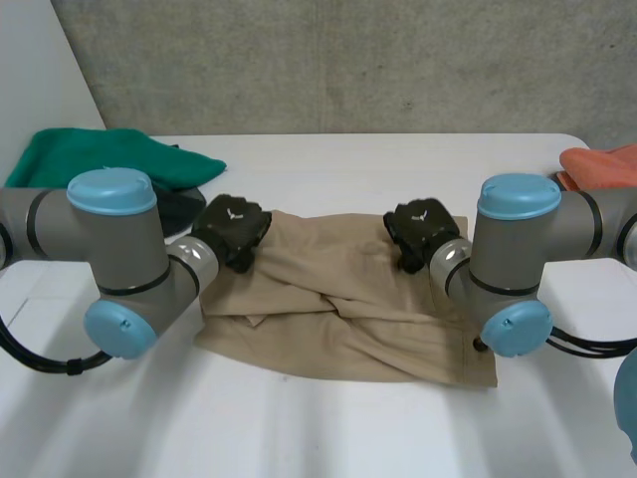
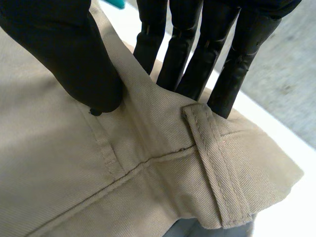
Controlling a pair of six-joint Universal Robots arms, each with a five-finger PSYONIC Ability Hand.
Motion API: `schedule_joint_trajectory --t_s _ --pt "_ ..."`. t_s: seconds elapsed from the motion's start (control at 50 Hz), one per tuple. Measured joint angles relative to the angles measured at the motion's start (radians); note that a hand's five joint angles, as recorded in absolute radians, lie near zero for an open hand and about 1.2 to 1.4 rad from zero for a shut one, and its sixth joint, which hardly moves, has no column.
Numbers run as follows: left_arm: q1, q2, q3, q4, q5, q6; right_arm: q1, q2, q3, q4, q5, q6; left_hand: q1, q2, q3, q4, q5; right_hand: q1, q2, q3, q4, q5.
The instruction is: Fold the laundry.
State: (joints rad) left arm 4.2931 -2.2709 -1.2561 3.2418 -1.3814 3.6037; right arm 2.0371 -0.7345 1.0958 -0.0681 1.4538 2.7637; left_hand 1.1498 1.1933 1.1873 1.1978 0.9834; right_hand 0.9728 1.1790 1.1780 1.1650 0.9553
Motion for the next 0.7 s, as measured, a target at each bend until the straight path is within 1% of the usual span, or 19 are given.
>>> schedule_joint_trajectory --t_s 0.16,0.22,0.24,0.26,0.3,0.32,0.34,0.36,0.38,0.4,0.42,0.44,0.46,0.54,0.6,0.7 --pt "-0.003 0.007 0.055 0.059 0.003 0.001 0.000 -0.032 -0.025 -0.101 0.033 -0.030 0.000 0.001 0.003 0.000 0.000 0.005 0.000 0.000 0.000 0.000" --pt "-0.003 -0.007 0.102 0.125 0.003 0.007 -0.001 -0.034 -0.050 -0.157 0.037 -0.063 0.000 0.002 0.003 0.000 0.000 0.006 0.000 0.000 0.009 0.000" --pt "-0.002 -0.032 0.150 0.193 0.000 0.013 -0.001 -0.025 -0.080 -0.221 0.036 -0.087 0.000 0.003 0.004 0.001 0.000 0.006 0.000 0.000 0.021 0.000" --pt "-0.002 -0.037 0.159 0.205 0.000 0.014 -0.001 -0.020 -0.088 -0.238 0.036 -0.091 0.000 0.003 0.004 0.001 0.000 0.006 0.000 0.000 0.021 0.000" --pt "0.000 -0.094 0.247 0.323 -0.007 0.021 -0.001 0.025 -0.151 -0.358 0.033 -0.118 -0.058 -0.058 -0.057 -0.062 -0.048 -0.001 -0.011 -0.003 0.019 0.006" --pt "0.000 -0.109 0.269 0.351 -0.008 0.022 -0.002 0.039 -0.170 -0.387 0.032 -0.124 -0.058 -0.058 -0.057 -0.062 -0.048 -0.075 -0.099 -0.096 -0.059 -0.060" --pt "0.000 -0.133 0.304 0.393 -0.010 0.024 -0.002 0.062 -0.200 -0.424 0.030 -0.131 -0.279 -0.286 -0.261 -0.269 -0.243 -0.149 -0.177 -0.153 -0.134 -0.130" --pt "0.000 -0.178 0.365 0.461 -0.014 0.026 -0.002 0.100 -0.246 -0.465 0.028 -0.140 -0.705 -0.660 -0.627 -0.643 -0.616 -0.386 -0.431 -0.401 -0.379 -0.364" --pt "0.000 -0.206 0.402 0.496 -0.016 0.027 -0.002 0.136 -0.288 -0.487 0.026 -0.147 -0.841 -0.781 -0.767 -0.786 -0.754 -0.597 -0.639 -0.625 -0.601 -0.579" --pt "0.000 -0.222 0.423 0.515 -0.017 0.027 -0.002 0.158 -0.315 -0.495 0.026 -0.150 -0.915 -0.874 -0.859 -0.880 -0.839 -0.678 -0.776 -0.742 -0.718 -0.690" --pt "-0.001 -0.251 0.458 0.543 -0.018 0.028 -0.002 0.183 -0.346 -0.496 0.025 -0.153 -0.948 -0.925 -0.911 -0.932 -0.887 -0.741 -0.883 -0.871 -0.840 -0.799" --pt "-0.001 -0.272 0.484 0.561 -0.019 0.028 -0.003 0.205 -0.373 -0.490 0.026 -0.154 -0.962 -0.983 -0.971 -0.989 -0.933 -0.754 -0.909 -0.899 -0.871 -0.826" --pt "-0.001 -0.287 0.500 0.570 -0.020 0.027 -0.004 0.222 -0.393 -0.478 0.027 -0.155 -0.962 -0.983 -0.971 -0.989 -0.933 -0.772 -0.951 -0.946 -0.921 -0.874" --pt "-0.003 -0.303 0.505 0.568 -0.021 0.026 -0.009 0.226 -0.396 -0.430 0.034 -0.152 -0.962 -0.990 -0.978 -0.996 -0.934 -0.772 -0.959 -0.963 -0.929 -0.890" --pt "-0.002 -0.273 0.458 0.553 -0.024 0.024 -0.018 0.171 -0.327 -0.401 0.049 -0.148 -0.962 -0.990 -0.978 -0.996 -0.934 -0.772 -0.959 -0.963 -0.929 -0.890" --pt "0.000 -0.177 0.320 0.532 -0.028 0.022 -0.033 0.026 -0.152 -0.371 0.083 -0.145 -0.962 -0.990 -0.978 -0.996 -0.934 -0.772 -0.958 -0.963 -0.929 -0.890"
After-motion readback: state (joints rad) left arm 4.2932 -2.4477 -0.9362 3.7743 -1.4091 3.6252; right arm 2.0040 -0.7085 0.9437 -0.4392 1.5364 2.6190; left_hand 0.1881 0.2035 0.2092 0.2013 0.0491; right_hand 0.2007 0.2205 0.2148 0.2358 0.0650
